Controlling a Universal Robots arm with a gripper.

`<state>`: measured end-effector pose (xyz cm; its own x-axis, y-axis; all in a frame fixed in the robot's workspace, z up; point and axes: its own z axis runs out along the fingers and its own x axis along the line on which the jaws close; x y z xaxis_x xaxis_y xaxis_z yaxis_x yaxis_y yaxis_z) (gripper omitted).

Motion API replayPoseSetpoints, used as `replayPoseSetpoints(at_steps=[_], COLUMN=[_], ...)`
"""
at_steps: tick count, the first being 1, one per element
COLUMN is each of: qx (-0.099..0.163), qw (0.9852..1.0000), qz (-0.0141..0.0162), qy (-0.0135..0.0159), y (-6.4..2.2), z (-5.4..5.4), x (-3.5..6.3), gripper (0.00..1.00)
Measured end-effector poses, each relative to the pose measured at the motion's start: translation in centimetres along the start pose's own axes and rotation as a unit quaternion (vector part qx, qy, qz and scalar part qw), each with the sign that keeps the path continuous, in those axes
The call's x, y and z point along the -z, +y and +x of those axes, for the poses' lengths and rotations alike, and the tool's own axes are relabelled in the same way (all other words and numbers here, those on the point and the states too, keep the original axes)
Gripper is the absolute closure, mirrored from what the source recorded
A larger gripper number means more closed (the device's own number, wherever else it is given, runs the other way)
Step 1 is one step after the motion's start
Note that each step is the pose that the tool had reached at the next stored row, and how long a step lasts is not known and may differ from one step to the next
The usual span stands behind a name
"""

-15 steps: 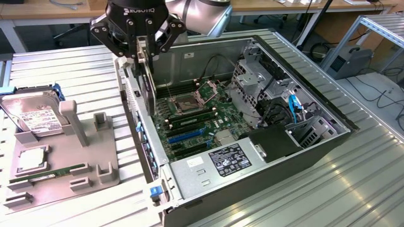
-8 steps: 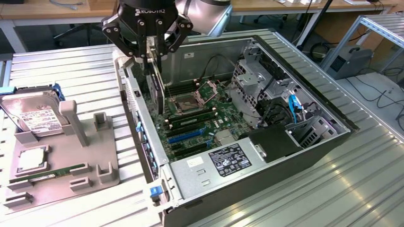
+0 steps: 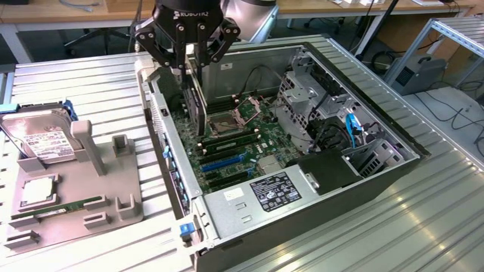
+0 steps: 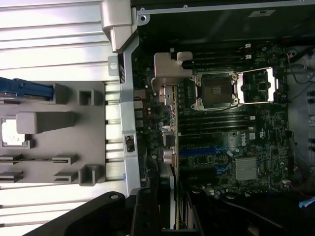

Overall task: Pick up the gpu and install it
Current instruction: 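Pick up the gpu and move the gpu toward the slot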

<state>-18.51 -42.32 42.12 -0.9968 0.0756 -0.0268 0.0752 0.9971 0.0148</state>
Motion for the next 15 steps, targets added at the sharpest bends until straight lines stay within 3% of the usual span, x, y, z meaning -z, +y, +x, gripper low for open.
replayPoseSetpoints(at_steps=[15], qx=[0.0], qw=[1.0], qz=[0.0011], qy=[-0.0001], y=[0.19], z=[-2.5], x=[-0.36], gripper=[0.73])
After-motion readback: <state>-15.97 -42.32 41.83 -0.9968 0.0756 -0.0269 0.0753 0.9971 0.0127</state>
